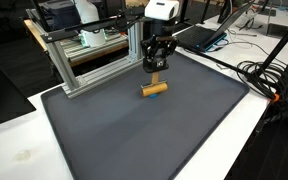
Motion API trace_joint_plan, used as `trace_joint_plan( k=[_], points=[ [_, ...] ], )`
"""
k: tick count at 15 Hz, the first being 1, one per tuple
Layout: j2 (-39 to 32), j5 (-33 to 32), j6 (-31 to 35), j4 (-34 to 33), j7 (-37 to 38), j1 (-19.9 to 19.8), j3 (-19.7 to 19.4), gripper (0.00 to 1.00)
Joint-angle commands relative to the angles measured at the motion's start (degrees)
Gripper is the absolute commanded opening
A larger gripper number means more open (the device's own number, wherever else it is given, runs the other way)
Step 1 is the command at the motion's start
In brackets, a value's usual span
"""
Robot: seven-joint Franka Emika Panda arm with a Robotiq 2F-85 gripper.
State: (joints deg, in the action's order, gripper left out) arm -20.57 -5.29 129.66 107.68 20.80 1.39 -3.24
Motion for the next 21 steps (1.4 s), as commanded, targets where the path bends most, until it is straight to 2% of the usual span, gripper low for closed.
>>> trace_joint_plan(
  k=[1, 7, 16, 21],
  points=[
    [-2.1, -0.2, -1.8, -1.1, 1.0, 0.7, -0.8, 0.23],
    [-2.2, -0.4, -3.4, -0.7, 1.0, 0.9, -0.7, 0.23],
    [-2.3, 0.3, -1.4, -0.9, 0.7, 0.9, -0.5, 0.23],
    [-0.6, -1.2, -3.4, -0.7, 2.2, 1.6, -1.1, 0.23]
  ],
)
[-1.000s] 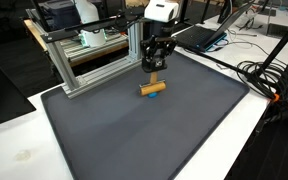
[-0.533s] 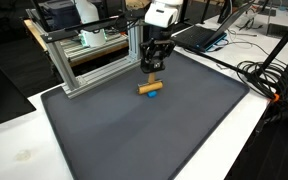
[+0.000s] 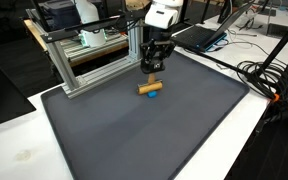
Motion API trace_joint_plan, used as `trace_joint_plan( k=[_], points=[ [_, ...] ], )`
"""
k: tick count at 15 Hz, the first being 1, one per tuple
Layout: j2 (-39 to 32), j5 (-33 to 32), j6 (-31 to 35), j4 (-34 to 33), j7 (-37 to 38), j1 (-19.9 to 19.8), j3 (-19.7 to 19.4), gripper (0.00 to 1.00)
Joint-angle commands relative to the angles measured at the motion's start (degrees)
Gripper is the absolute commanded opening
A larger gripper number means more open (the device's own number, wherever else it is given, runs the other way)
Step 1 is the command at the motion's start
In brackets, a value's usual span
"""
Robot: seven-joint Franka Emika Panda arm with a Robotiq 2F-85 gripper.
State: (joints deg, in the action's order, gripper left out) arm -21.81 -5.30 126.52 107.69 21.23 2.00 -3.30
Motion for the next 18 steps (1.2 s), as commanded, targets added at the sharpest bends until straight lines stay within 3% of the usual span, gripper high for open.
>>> trace_joint_plan(
  k=[1, 9, 18],
  points=[
    [1.5, -1.4, 0.5, -0.3, 1.7, 1.1, -0.9, 0.23],
    [0.5, -0.9, -1.6, -2.2, 1.5, 0.9, -0.7, 0.23],
    [-1.6, 0.4, 4.3, -1.7, 0.1, -0.1, -0.6, 0.23]
  ],
)
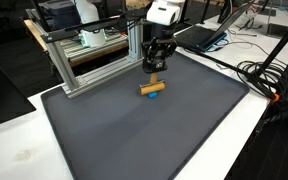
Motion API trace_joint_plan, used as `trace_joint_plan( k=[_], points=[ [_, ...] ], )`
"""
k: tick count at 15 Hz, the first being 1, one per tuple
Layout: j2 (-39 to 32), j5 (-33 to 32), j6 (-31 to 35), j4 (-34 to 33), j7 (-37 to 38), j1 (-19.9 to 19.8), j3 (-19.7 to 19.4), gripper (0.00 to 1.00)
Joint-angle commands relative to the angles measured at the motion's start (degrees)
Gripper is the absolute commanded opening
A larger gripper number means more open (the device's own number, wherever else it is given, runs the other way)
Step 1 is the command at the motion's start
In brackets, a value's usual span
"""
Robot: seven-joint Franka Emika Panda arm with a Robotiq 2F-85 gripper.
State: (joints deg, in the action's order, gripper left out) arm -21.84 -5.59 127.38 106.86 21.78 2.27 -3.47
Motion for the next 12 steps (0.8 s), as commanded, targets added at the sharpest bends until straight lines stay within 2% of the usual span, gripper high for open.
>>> trace_joint_plan(
  k=[1, 12],
  points=[
    [-1.6, 0.7, 4.1, -0.8, -0.5, -0.3, -0.5, 0.23],
    [-3.1, 0.9, 5.0, -1.8, -1.2, -0.7, -0.5, 0.23]
  ],
)
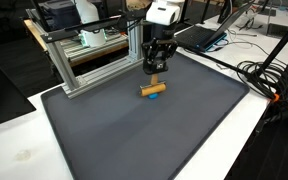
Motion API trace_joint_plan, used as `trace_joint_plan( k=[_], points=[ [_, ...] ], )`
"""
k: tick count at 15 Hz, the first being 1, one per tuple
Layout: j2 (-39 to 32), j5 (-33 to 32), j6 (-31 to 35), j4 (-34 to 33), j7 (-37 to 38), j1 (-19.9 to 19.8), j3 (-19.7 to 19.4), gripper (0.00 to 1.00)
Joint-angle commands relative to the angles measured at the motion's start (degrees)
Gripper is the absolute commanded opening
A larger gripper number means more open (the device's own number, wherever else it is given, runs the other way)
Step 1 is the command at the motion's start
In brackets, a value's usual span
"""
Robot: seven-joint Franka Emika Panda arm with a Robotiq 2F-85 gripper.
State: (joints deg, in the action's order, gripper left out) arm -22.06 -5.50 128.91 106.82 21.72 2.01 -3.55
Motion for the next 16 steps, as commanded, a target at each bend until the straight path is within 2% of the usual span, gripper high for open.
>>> trace_joint_plan(
  k=[1, 16],
  points=[
    [-3.0, 0.5, 3.8, -1.9, -1.0, -0.3, -0.5, 0.23],
    [-5.4, 0.6, 3.9, -4.0, -0.9, -0.6, -1.0, 0.23]
  ],
)
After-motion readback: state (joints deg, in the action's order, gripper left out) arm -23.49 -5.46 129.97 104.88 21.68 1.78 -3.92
